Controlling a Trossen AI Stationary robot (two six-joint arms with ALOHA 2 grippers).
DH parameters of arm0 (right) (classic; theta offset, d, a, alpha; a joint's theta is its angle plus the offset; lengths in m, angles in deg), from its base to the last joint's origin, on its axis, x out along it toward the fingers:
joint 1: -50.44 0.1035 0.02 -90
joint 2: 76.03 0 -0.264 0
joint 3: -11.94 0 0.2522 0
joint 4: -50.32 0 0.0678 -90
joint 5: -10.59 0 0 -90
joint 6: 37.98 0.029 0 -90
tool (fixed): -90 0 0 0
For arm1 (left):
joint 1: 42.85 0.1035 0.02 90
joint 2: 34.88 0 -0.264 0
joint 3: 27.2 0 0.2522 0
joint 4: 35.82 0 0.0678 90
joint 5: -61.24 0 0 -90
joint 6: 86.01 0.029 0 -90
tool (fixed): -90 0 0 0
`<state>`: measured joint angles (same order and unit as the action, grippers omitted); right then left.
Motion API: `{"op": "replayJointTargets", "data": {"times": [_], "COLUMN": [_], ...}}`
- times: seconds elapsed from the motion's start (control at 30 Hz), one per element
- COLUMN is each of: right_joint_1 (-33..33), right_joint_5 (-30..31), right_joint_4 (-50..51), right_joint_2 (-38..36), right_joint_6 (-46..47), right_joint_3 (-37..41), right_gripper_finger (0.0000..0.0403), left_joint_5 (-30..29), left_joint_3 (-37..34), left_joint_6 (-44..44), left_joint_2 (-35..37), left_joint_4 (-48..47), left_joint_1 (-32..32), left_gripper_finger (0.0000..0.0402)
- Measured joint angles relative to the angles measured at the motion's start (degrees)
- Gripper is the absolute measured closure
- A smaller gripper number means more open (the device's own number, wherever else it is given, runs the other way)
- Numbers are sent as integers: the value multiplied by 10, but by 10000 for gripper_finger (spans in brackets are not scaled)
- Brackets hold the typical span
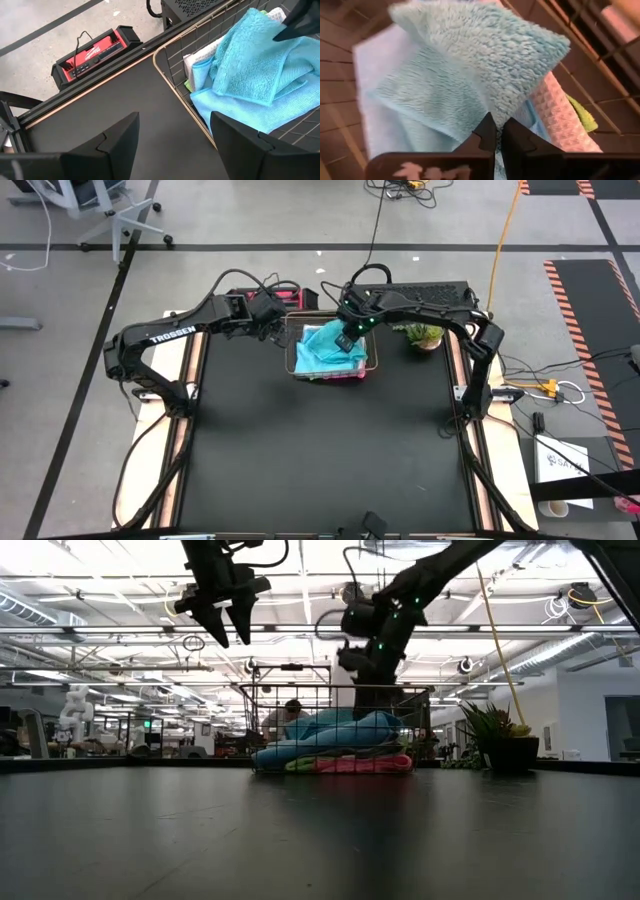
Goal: Fold microfiber towels
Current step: Stack the folded light blue microfiber cloth on top of the folded light blue microfiber cloth in the wire basket
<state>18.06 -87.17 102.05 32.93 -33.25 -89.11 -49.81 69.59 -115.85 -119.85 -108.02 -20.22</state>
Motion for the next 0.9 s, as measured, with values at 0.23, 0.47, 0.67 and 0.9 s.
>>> {"op": "replayJointTargets", "data": {"times": [0.23,0.47,0.67,0.9], "right_joint_1": [8,7,20,40], "right_joint_5": [20,32,-19,-70], "right_joint_4": [-7,-5,4,20], "right_joint_2": [-69,-120,-121,-142], "right_joint_6": [-2,-14,-37,-35], "right_joint_3": [0,0,0,0], "right_gripper_finger": [401,402,402,402], "left_joint_5": [0,0,0,0], "left_joint_3": [0,0,0,0], "left_joint_6": [0,0,-1,-3], "left_joint_2": [0,0,0,0], "left_joint_4": [0,0,0,0], "left_joint_1": [0,0,0,0], "left_gripper_finger": [156,156,156,156]}}
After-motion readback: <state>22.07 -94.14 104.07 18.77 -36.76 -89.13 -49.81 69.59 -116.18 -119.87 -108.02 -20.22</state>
